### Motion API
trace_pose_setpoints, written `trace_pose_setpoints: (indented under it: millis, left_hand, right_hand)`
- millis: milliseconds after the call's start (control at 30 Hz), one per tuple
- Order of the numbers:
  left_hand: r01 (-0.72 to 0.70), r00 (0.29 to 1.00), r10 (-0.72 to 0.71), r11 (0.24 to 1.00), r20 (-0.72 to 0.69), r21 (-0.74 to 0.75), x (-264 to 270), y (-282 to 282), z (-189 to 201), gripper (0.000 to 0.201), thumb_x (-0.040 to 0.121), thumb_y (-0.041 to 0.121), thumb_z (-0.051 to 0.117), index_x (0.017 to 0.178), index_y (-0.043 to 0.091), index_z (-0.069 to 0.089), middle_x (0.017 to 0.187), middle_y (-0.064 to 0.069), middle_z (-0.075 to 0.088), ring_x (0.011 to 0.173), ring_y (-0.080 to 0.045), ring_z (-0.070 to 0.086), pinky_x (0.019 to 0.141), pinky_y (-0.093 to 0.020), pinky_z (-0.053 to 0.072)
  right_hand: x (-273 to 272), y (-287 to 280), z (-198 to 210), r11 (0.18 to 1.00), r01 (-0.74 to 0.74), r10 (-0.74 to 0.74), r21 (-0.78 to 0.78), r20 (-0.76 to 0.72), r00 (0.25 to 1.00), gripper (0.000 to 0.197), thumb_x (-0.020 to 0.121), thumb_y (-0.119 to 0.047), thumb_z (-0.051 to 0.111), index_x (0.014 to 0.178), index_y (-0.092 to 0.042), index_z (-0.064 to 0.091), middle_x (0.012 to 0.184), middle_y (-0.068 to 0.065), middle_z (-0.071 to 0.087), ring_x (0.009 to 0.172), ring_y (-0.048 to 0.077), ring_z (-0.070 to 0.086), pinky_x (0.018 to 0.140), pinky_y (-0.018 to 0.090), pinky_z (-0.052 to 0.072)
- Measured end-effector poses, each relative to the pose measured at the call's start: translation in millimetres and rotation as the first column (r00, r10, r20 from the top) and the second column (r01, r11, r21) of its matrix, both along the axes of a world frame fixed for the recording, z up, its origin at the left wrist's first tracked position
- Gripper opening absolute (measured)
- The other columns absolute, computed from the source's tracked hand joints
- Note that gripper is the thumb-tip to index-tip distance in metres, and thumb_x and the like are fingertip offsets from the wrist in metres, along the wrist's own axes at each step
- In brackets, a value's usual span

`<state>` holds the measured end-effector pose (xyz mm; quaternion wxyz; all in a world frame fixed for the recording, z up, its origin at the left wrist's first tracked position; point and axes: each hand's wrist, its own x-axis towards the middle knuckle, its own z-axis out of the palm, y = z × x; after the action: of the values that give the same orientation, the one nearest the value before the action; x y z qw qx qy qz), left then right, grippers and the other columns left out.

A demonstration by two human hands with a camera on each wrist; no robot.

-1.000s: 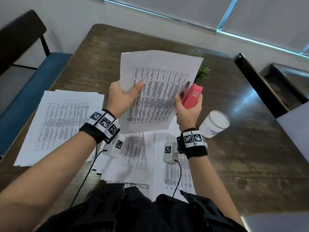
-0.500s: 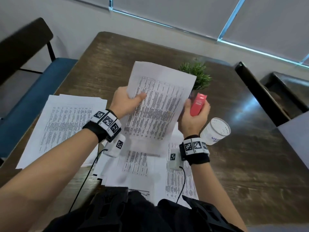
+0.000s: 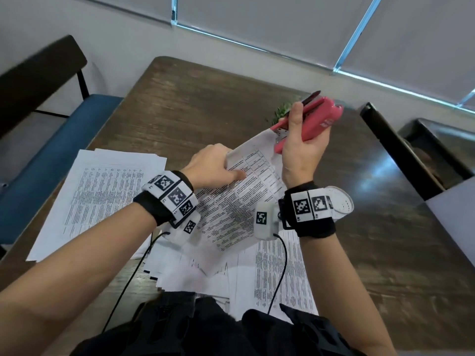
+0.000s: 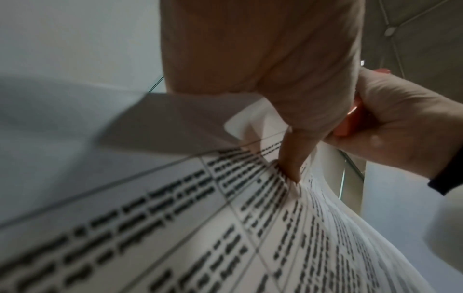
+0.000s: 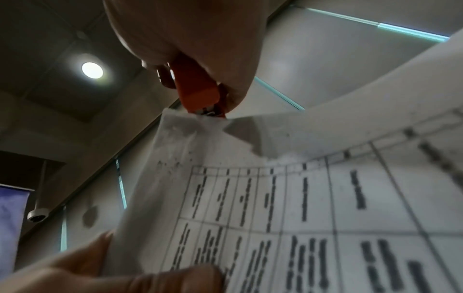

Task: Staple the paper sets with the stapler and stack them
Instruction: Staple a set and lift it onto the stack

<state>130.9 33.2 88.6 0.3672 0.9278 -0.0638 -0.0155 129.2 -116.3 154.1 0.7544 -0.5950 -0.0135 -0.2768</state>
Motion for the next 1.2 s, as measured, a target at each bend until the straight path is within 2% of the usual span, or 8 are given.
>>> trace_pose_setpoints:
  millis: [200, 333, 633, 700, 833, 933, 1067, 1200]
  left_hand:
    - [0.035, 0.999, -0.035, 0.999, 0.002, 0.030, -6, -4, 4, 0.029, 0.080, 0.042, 0.076, 0.065, 0.026, 0.056, 0.054, 0.009, 0.059, 0.060, -0.013, 0.061, 0.059, -0.027, 0.045]
    - [0.068, 0.998, -0.068, 0.997, -0.008, 0.022, -9, -8, 2, 0.039, 0.081, 0.036, 0.076, 0.058, 0.025, 0.047, 0.037, 0.012, 0.045, 0.043, -0.002, 0.045, 0.049, -0.024, 0.032]
    - [0.184, 0.977, -0.197, 0.972, -0.080, -0.145, -6, -8, -26, 0.030, 0.084, 0.037, 0.074, 0.068, 0.018, 0.057, 0.051, 0.009, 0.056, 0.042, -0.002, 0.049, 0.044, -0.016, 0.035]
    - [0.095, 0.992, -0.110, 0.978, -0.068, -0.186, -4, -2, -36, 0.029, 0.088, 0.040, 0.068, 0.080, 0.014, 0.061, 0.059, 0.005, 0.057, 0.048, -0.005, 0.050, 0.046, -0.017, 0.037]
    - [-0.159, 0.984, 0.128, 0.950, -0.127, -0.268, 5, 29, -65, 0.035, 0.089, 0.036, 0.068, 0.115, 0.015, 0.063, 0.102, -0.002, 0.071, 0.089, -0.020, 0.068, 0.080, -0.037, 0.056]
    - [-0.295, 0.954, 0.264, 0.913, -0.144, -0.282, 4, 52, -81, 0.034, 0.092, 0.032, 0.063, 0.118, 0.011, 0.061, 0.104, -0.003, 0.068, 0.089, -0.020, 0.066, 0.073, -0.032, 0.053]
    - [-0.422, 0.906, 0.379, 0.847, -0.190, -0.324, 0, 75, -96, 0.034, 0.094, 0.031, 0.061, 0.120, 0.010, 0.062, 0.110, -0.006, 0.069, 0.096, -0.025, 0.066, 0.086, -0.043, 0.055]
    - [-0.470, 0.882, 0.428, 0.827, -0.197, -0.308, -4, 90, -104, 0.031, 0.096, 0.028, 0.058, 0.119, 0.008, 0.063, 0.108, -0.008, 0.069, 0.091, -0.023, 0.063, 0.077, -0.032, 0.048]
  right_hand:
    - [-2, 9, -1, 0.991, -0.110, 0.107, 0.076, 0.047, 0.993, 0.013, 0.093, -0.022, 0.060, 0.086, -0.013, 0.055, 0.060, -0.006, 0.063, 0.054, 0.013, 0.060, 0.057, 0.032, 0.053]
    - [4, 10, -1, 0.990, -0.125, 0.122, 0.059, 0.046, 0.991, 0.022, 0.087, -0.031, 0.059, 0.080, -0.010, 0.055, 0.056, -0.004, 0.059, 0.048, 0.015, 0.053, 0.049, 0.029, 0.047]
    - [30, 9, -22, 0.999, -0.047, 0.050, 0.017, -0.208, 0.977, 0.038, 0.092, -0.032, 0.065, 0.062, -0.011, 0.055, 0.048, -0.001, 0.053, 0.042, 0.015, 0.048, 0.047, 0.030, 0.044]
    - [42, 3, -32, 0.993, -0.120, 0.108, -0.018, -0.332, 0.937, 0.035, 0.089, -0.040, 0.067, 0.071, -0.011, 0.062, 0.060, 0.004, 0.061, 0.053, 0.019, 0.058, 0.059, 0.034, 0.053]
    - [59, -9, -60, 0.993, -0.035, -0.012, -0.109, -0.403, 0.915, 0.035, 0.085, -0.049, 0.065, 0.096, -0.016, 0.060, 0.087, -0.001, 0.068, 0.081, 0.017, 0.066, 0.082, 0.037, 0.055]
    - [61, -17, -87, 0.976, 0.042, -0.137, -0.213, -0.453, 0.881, 0.032, 0.090, -0.032, 0.061, 0.107, -0.013, 0.041, 0.091, -0.002, 0.058, 0.085, 0.020, 0.059, 0.081, 0.033, 0.047]
    - [61, -25, -129, 0.877, -0.108, -0.217, -0.468, -0.587, 0.780, 0.031, 0.085, -0.033, 0.064, 0.100, -0.009, 0.051, 0.103, 0.012, 0.064, 0.096, 0.030, 0.061, 0.089, 0.038, 0.048]
    - [61, -25, -172, 0.637, -0.384, -0.277, -0.668, -0.664, 0.695, 0.039, 0.091, -0.035, 0.061, 0.096, 0.004, 0.067, 0.101, 0.021, 0.069, 0.100, 0.037, 0.064, 0.090, 0.040, 0.049]
